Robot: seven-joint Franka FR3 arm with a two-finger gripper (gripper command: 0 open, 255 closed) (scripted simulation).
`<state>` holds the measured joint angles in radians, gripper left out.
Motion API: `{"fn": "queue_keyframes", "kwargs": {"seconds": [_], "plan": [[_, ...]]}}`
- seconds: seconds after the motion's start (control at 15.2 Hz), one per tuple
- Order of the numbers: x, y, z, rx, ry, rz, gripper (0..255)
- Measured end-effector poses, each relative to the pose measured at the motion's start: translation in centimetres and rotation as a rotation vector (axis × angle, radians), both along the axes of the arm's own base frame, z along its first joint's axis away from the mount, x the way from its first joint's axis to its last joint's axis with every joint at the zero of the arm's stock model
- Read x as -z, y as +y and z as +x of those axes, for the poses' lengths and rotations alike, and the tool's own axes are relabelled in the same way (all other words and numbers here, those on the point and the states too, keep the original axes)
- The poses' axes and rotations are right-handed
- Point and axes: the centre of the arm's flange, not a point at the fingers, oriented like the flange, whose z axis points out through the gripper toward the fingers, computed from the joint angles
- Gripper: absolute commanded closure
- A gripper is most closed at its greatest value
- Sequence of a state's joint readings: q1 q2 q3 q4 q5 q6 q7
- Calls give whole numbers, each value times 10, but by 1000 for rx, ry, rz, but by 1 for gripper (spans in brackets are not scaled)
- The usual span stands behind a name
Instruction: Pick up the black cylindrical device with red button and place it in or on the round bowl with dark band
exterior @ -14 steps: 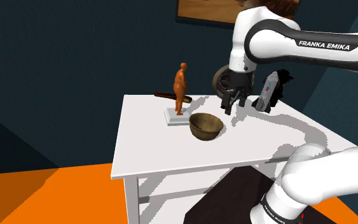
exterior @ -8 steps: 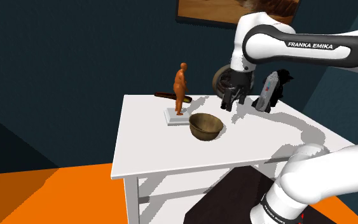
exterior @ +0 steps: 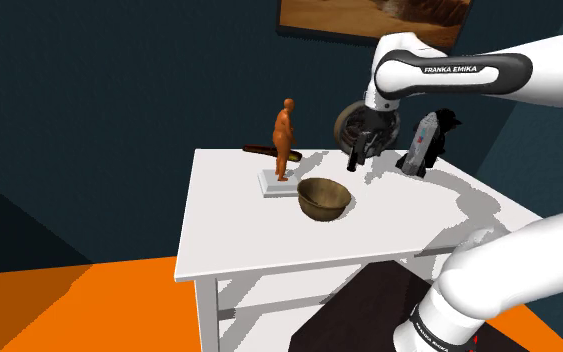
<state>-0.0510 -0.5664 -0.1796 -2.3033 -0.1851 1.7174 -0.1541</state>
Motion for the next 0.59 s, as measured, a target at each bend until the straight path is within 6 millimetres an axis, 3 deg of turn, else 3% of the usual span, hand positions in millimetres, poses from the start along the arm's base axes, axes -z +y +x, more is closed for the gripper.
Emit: {"fn": "queue_keyframes", "kwargs": {"seconds": [0.59], "plan": [[18,-108,49,-33,-30,25,0]]}}
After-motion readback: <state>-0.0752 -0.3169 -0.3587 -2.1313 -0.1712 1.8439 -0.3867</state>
